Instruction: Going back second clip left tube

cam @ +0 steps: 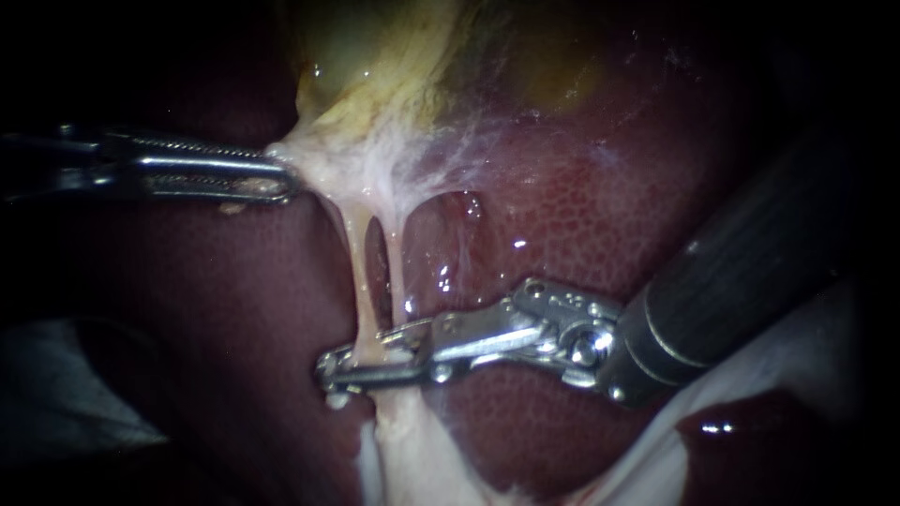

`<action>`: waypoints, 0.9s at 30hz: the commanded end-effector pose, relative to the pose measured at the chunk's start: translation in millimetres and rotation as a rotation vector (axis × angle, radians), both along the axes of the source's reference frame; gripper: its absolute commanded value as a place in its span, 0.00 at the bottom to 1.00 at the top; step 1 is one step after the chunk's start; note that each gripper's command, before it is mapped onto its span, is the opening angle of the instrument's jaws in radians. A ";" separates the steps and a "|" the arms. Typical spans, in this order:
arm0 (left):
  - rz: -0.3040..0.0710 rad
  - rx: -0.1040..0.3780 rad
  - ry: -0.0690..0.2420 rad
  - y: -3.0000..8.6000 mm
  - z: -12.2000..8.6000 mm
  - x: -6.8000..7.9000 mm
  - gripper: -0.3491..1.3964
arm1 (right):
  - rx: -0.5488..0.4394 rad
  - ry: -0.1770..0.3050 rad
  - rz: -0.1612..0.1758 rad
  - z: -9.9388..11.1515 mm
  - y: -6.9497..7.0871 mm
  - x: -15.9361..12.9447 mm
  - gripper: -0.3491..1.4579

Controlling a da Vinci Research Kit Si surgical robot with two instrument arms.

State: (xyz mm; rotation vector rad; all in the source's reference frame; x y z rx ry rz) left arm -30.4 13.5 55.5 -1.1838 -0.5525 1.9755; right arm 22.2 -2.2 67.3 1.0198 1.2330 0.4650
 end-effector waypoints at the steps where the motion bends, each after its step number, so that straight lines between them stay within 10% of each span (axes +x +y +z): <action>1: 0.000 0.000 0.000 0.0 0.0 0.0 0.00 | -0.002 -0.006 0.022 0.0 0.1 0.2 0.13; 4: 0.000 0.000 0.000 0.0 0.0 0.0 0.00 | -0.044 -0.019 0.094 0.2 0.5 0.5 0.38; 11: 0.000 0.000 0.000 0.0 0.1 0.1 0.00 | -0.253 -0.096 0.164 0.1 2.1 -0.3 0.46; 21: 0.001 0.000 -0.001 0.1 0.2 0.2 0.00 | -0.365 -0.154 0.191 -2.5 4.4 -4.7 0.47; 27: 0.000 -0.001 0.001 0.1 0.2 0.4 0.00 | -0.453 -0.153 0.134 -5.0 4.9 -9.1 0.47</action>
